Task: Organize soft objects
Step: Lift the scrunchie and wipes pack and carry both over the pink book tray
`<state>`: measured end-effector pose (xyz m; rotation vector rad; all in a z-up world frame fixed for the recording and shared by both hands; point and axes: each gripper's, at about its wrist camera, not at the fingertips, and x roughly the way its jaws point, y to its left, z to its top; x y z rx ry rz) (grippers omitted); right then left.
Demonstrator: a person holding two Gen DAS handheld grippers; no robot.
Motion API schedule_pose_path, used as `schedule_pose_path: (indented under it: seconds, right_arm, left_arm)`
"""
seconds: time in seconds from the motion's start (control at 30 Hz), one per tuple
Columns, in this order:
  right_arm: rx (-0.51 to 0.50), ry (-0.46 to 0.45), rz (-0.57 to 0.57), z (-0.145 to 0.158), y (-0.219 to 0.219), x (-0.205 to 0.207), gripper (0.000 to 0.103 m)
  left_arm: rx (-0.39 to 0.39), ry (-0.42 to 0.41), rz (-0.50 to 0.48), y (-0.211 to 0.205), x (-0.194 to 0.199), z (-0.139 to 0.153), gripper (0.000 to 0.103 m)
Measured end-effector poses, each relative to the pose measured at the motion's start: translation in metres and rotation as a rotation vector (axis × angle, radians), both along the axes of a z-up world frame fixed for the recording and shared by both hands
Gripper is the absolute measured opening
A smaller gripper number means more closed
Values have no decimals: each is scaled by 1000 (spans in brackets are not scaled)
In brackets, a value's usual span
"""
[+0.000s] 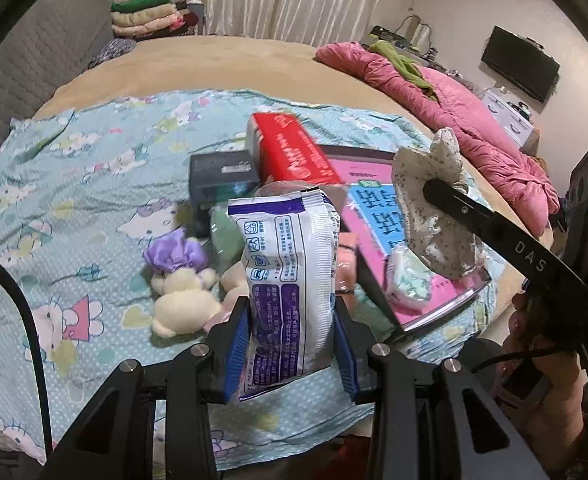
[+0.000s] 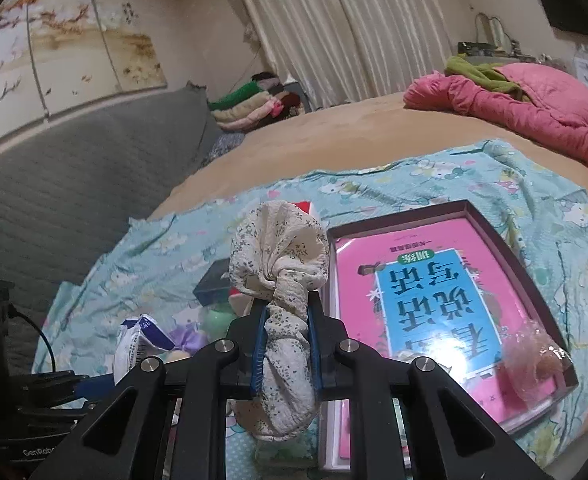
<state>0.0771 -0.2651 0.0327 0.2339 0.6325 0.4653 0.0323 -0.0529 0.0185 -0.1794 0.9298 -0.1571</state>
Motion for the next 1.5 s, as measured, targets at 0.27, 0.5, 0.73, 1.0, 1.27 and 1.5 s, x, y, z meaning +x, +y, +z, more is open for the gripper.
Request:
schedule_pose_path:
  seconds: [0.27,0.5,0.73,1.0,1.27,1.5]
  right_arm:
    - [38,-34,-59,12,-28,-7,18]
    - [65,-54,-111,17,-50,-12,18]
    - [114,-78,-184,23,-78,-14,18]
    - [145,-71,-241,20,-101,-12,18]
    - [158,-23,-263,12,-112,-8,18]
    - [124,82,-292,-10,-116,2,19]
  left_arm:
    - [17,-37,-49,-31,4,23,39]
    - [16,-61,-82,-56,14,40,39]
    - [24,-86,-121,-80,24,54,39]
    - [39,-73,-165,-106,38,48,39]
    - [41,-33,-185,-123,56,32,39]
    - [43,21,-205,-138,75,9,39]
